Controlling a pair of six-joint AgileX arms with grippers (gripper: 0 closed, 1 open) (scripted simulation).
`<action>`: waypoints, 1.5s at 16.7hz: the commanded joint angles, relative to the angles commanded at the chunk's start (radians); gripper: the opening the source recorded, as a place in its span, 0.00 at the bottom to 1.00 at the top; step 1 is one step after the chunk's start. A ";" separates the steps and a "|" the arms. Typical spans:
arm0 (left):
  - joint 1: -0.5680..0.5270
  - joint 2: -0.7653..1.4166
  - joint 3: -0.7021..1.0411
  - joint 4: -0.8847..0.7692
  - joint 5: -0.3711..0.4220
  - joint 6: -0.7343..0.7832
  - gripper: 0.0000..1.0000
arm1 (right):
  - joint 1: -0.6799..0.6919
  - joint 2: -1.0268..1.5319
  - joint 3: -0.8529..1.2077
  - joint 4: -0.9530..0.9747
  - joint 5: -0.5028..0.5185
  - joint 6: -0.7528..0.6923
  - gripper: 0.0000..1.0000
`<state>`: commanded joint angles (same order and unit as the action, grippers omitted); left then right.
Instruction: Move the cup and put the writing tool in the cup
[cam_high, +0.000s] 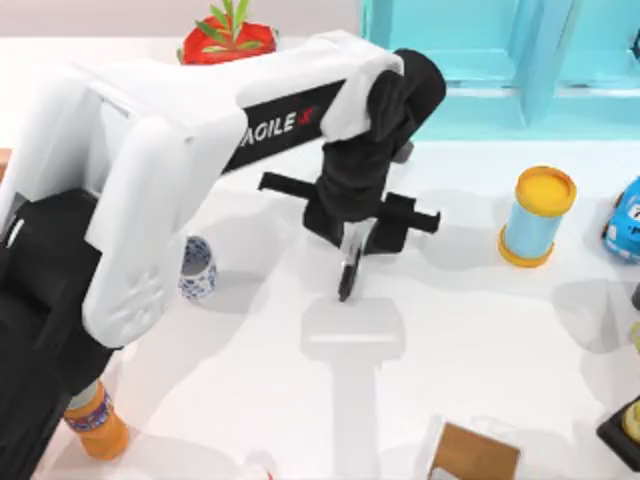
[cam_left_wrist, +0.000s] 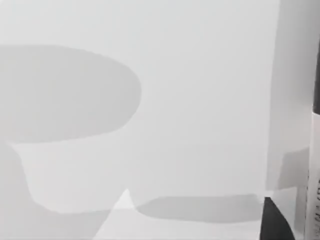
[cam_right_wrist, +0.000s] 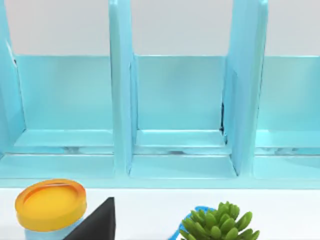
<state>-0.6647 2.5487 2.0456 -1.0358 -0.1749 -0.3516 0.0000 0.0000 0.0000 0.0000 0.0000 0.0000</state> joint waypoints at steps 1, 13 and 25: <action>0.000 0.000 0.000 0.000 0.000 0.000 0.00 | 0.000 0.000 0.000 0.000 0.000 0.000 1.00; -0.086 -0.245 -0.110 -0.077 0.040 -0.096 0.00 | 0.000 0.000 0.000 0.000 0.000 0.000 1.00; -0.161 -0.453 -0.257 -0.145 0.031 -0.171 0.00 | 0.000 0.000 0.000 0.000 0.000 0.000 1.00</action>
<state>-0.8261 2.0961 1.7884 -1.1813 -0.1438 -0.5226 0.0000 0.0000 0.0000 0.0000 0.0000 0.0000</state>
